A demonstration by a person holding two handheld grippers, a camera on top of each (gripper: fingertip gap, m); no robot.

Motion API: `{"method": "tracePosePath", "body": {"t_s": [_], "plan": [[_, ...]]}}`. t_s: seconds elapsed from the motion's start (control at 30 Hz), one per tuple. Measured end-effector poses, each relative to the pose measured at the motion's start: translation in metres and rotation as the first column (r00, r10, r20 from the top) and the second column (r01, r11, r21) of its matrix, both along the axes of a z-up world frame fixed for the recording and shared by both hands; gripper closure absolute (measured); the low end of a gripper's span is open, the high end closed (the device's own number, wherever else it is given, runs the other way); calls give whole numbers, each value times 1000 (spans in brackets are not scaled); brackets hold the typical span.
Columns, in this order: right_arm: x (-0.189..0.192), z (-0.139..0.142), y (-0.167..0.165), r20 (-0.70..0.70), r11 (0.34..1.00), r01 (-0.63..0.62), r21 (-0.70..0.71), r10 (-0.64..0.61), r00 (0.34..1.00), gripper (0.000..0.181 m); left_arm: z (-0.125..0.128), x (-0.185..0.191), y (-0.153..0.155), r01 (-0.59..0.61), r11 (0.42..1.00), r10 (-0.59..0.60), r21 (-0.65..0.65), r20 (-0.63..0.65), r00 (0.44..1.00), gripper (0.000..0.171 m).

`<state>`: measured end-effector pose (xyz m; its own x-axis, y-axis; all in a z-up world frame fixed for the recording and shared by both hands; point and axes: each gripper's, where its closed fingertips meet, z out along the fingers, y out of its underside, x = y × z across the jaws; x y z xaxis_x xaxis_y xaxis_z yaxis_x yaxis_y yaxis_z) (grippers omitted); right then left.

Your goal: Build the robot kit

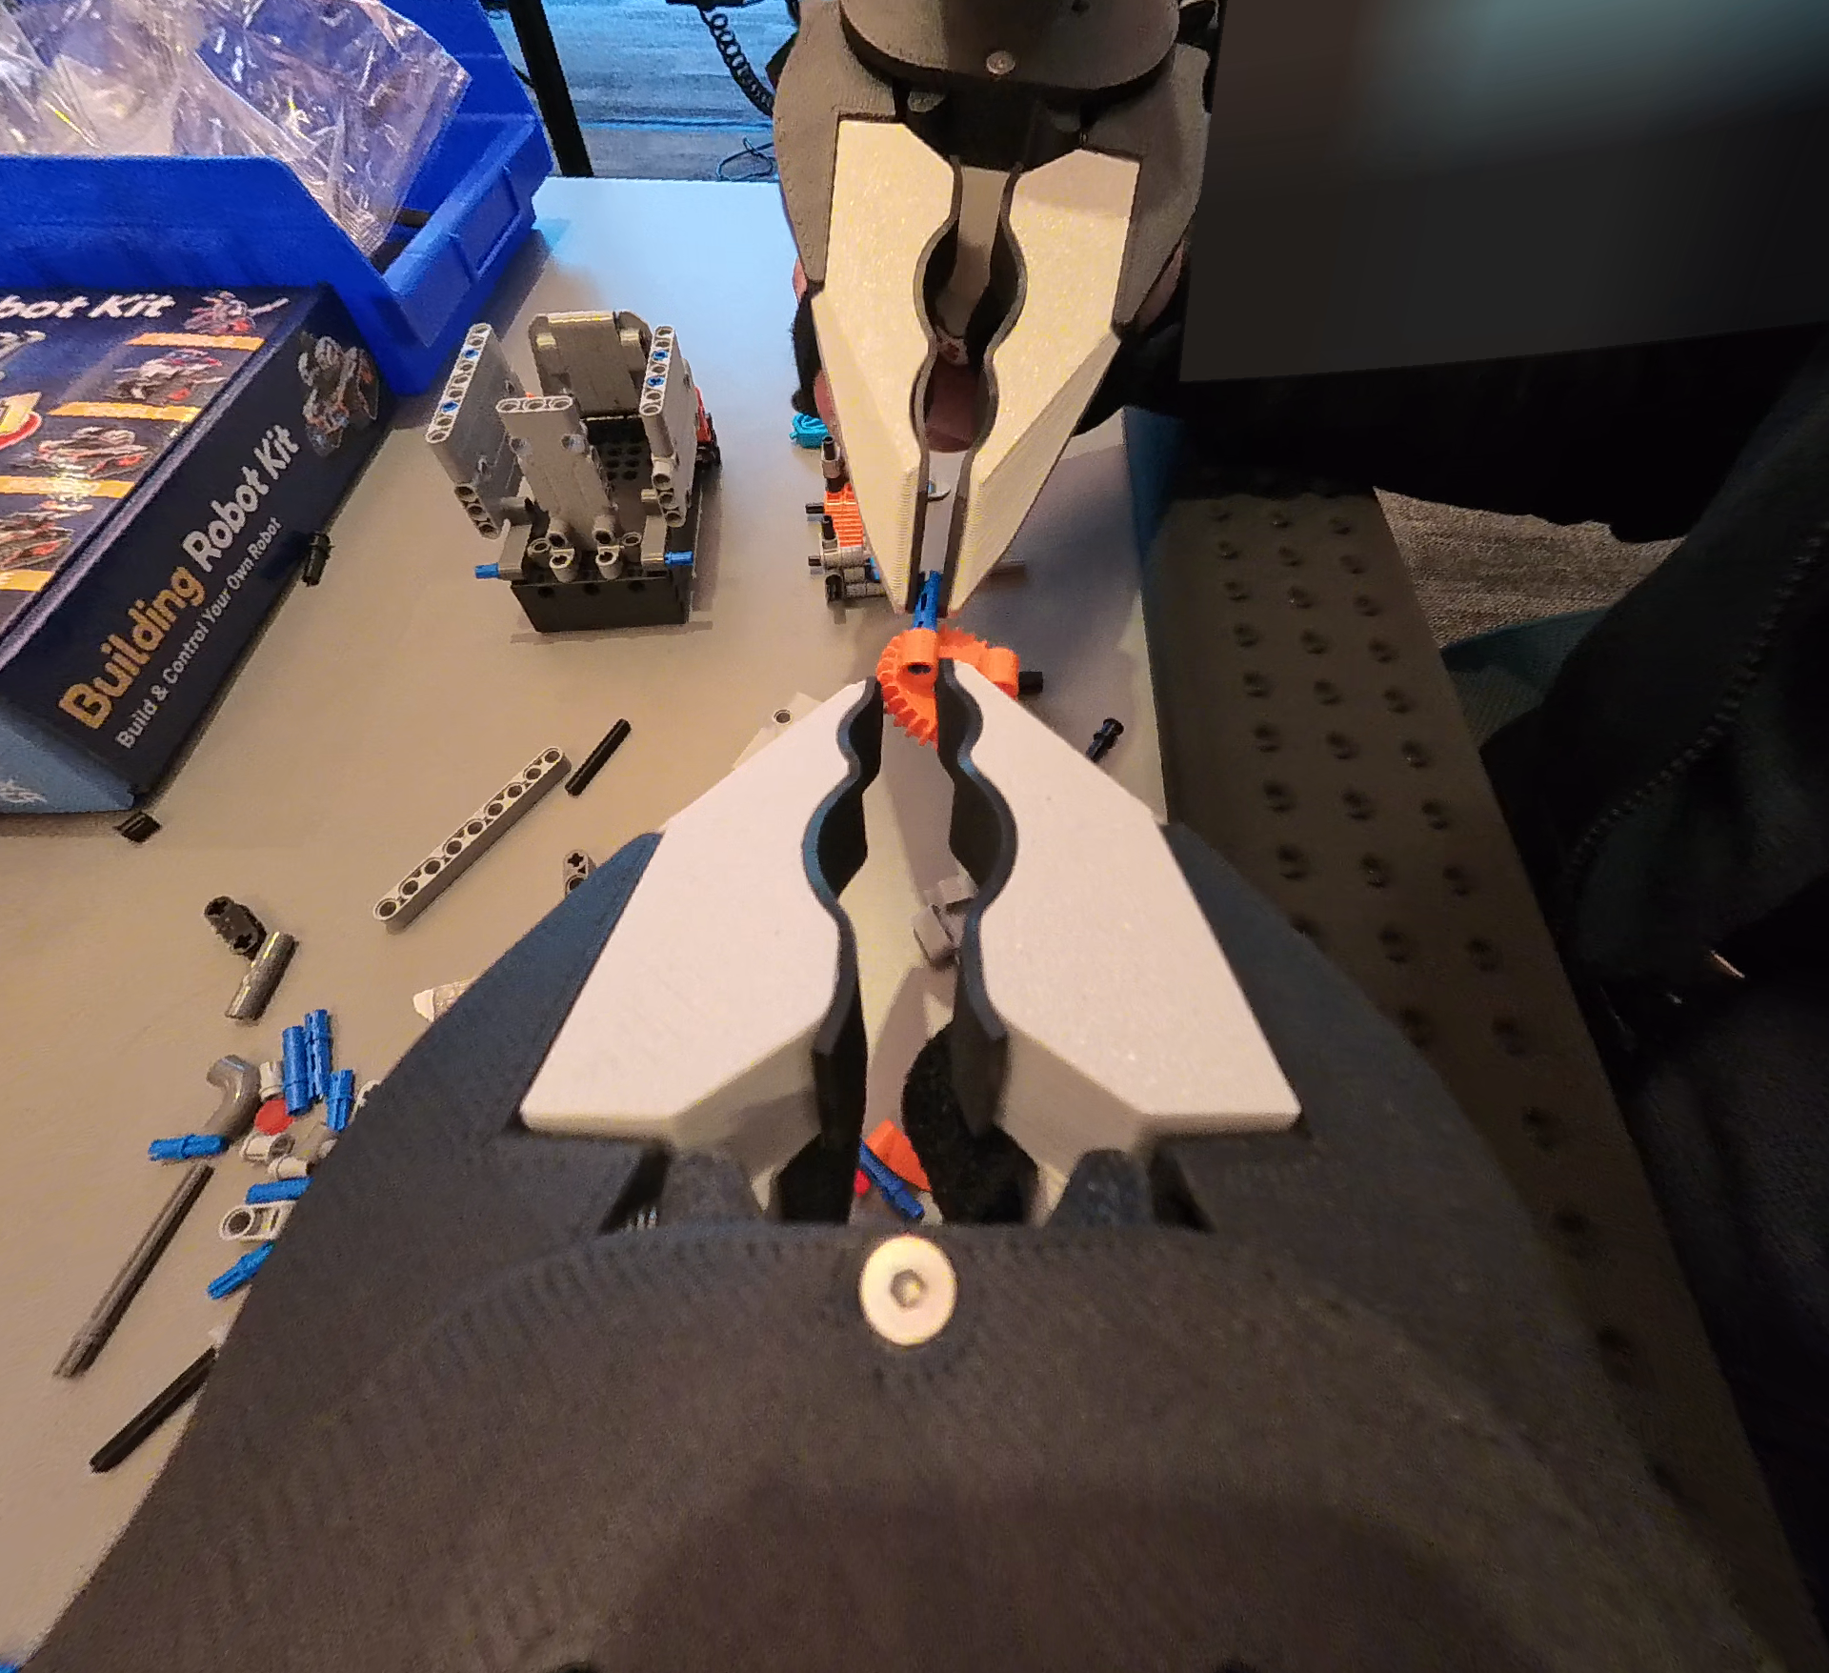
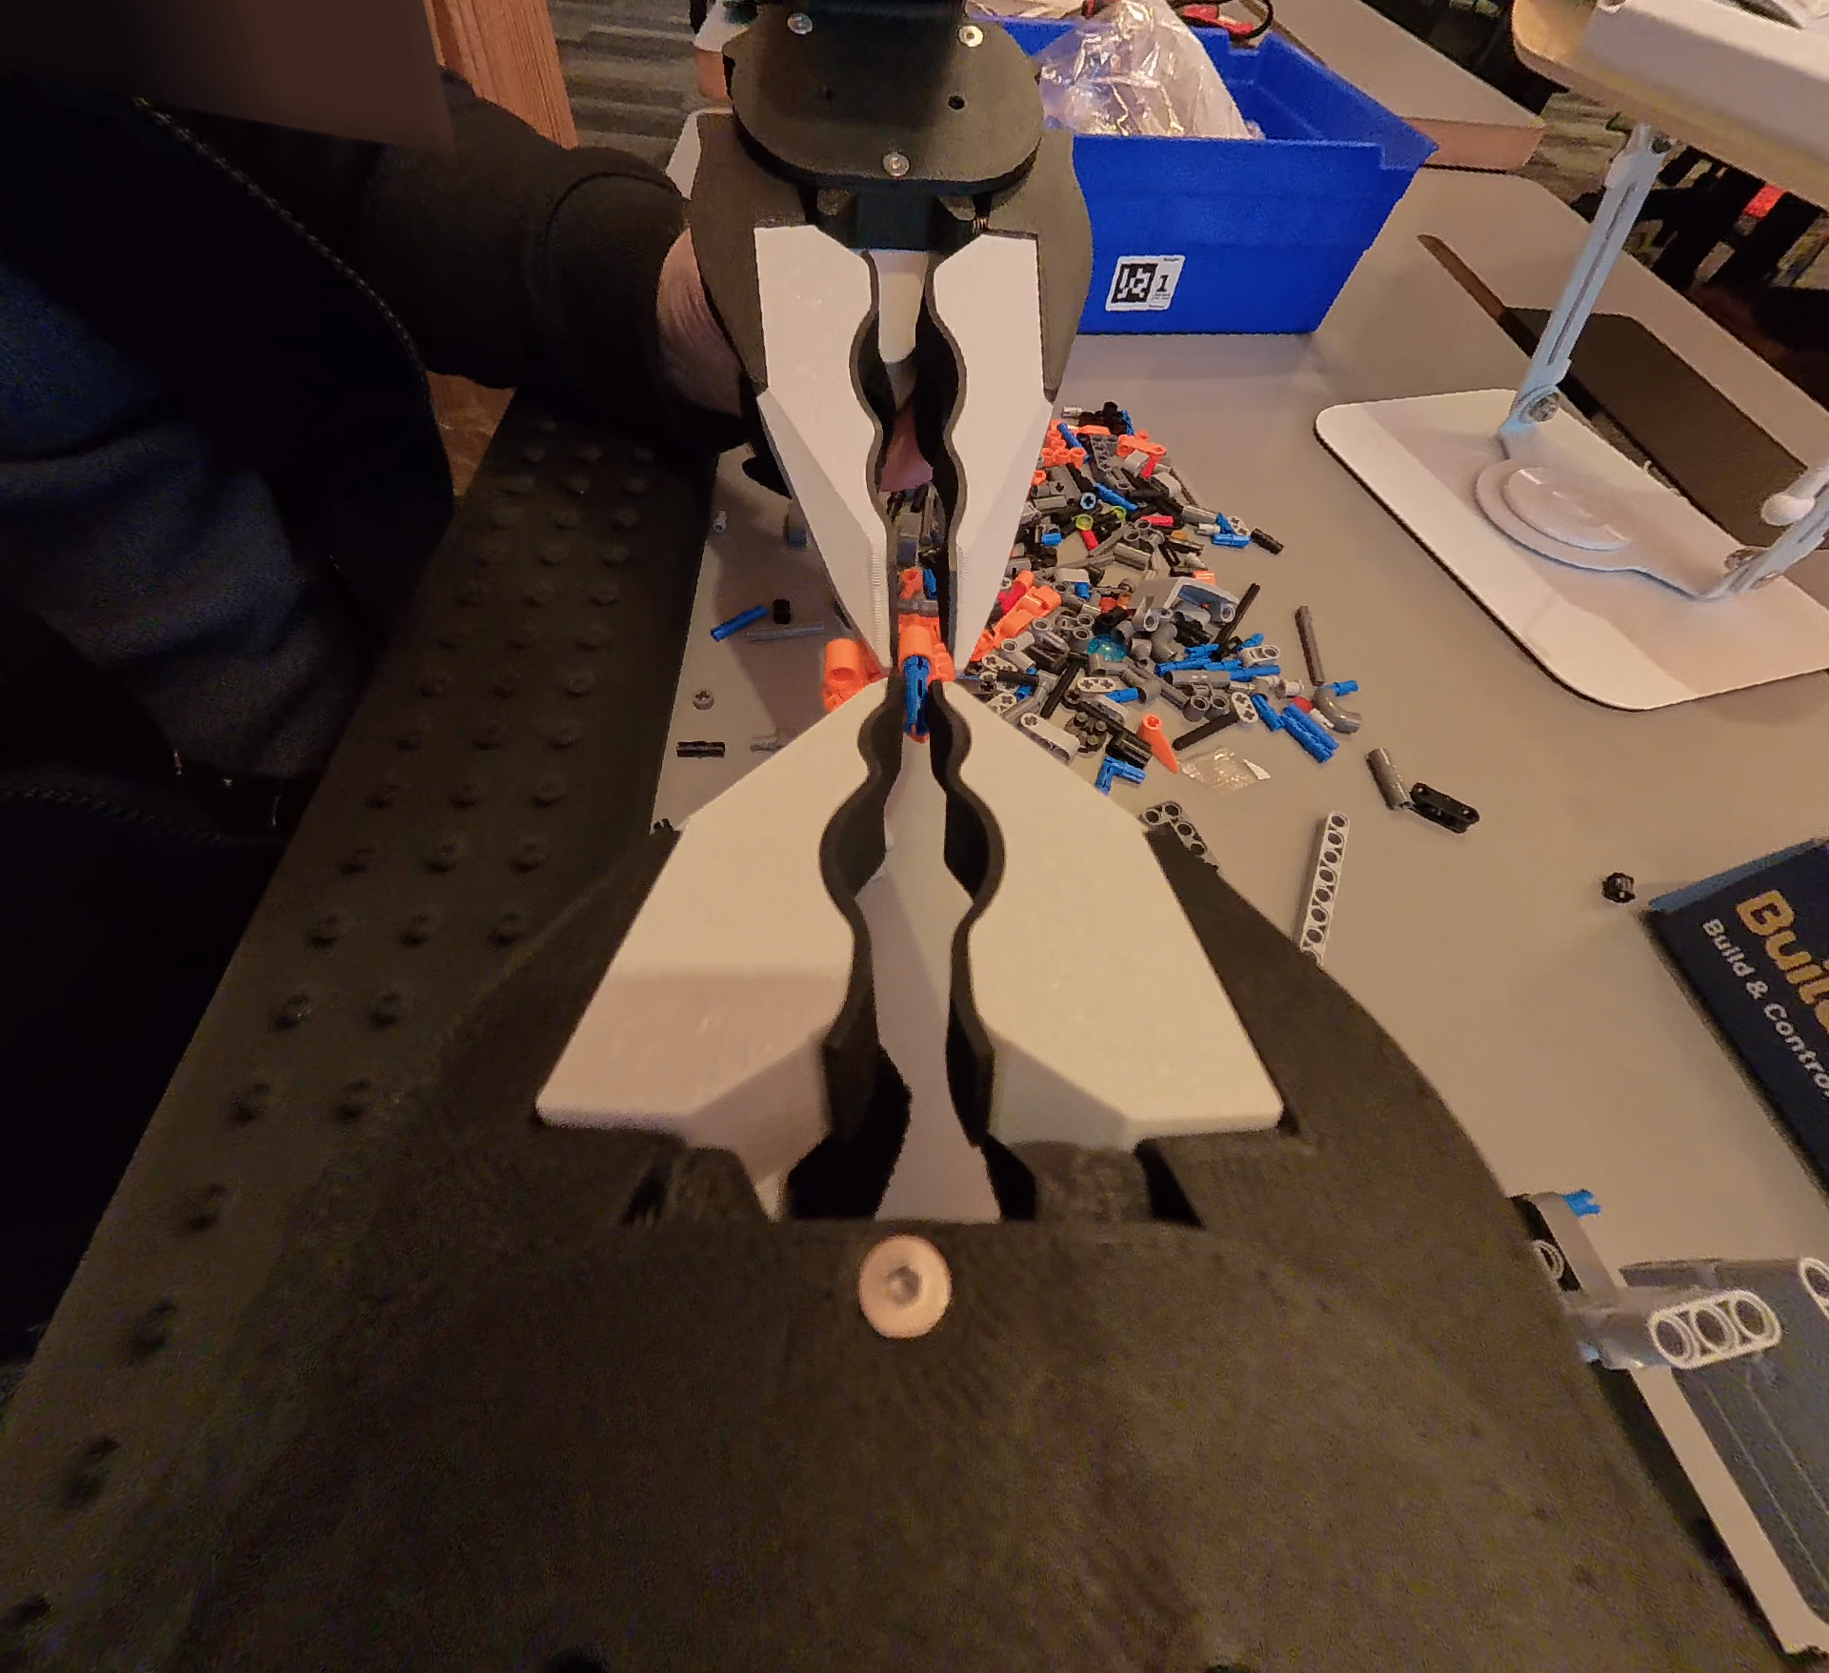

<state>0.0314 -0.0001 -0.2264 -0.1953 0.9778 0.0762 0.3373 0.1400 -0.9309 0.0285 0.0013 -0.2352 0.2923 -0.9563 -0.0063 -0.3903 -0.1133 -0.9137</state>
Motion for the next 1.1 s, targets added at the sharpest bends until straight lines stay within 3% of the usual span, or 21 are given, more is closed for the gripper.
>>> {"method": "tracePosePath", "body": {"t_s": [0.43, 0.53, 0.63, 0.73, 1.1], "plan": [[0, -8, -5, 54, 1000, -29, 9, 28, 998, 180, -10, 4, -4, 11, 1000, -10, 13, -62, 998, 164], [-1, 0, 0, 7, 1000, 4, -20, -3, 1000, 179, -4, 2, 0, -5, 1000, 6, 21, -32, 999, 163], [2, 6, 11, -28, 997, 47, -67, -48, 998, 161, -1, -7, 11, -70, 996, 72, 51, -36, 997, 163], [4, 7, 13, -35, 995, 54, -85, -57, 998, 159, 1, -9, 15, -95, 994, 96, 47, -19, 995, 163], [-4, 1, 15, -26, 995, 88, -49, -89, 996, 178, 2, -5, 14, -94, 994, 94, 57, -8, 996, 162]]}}
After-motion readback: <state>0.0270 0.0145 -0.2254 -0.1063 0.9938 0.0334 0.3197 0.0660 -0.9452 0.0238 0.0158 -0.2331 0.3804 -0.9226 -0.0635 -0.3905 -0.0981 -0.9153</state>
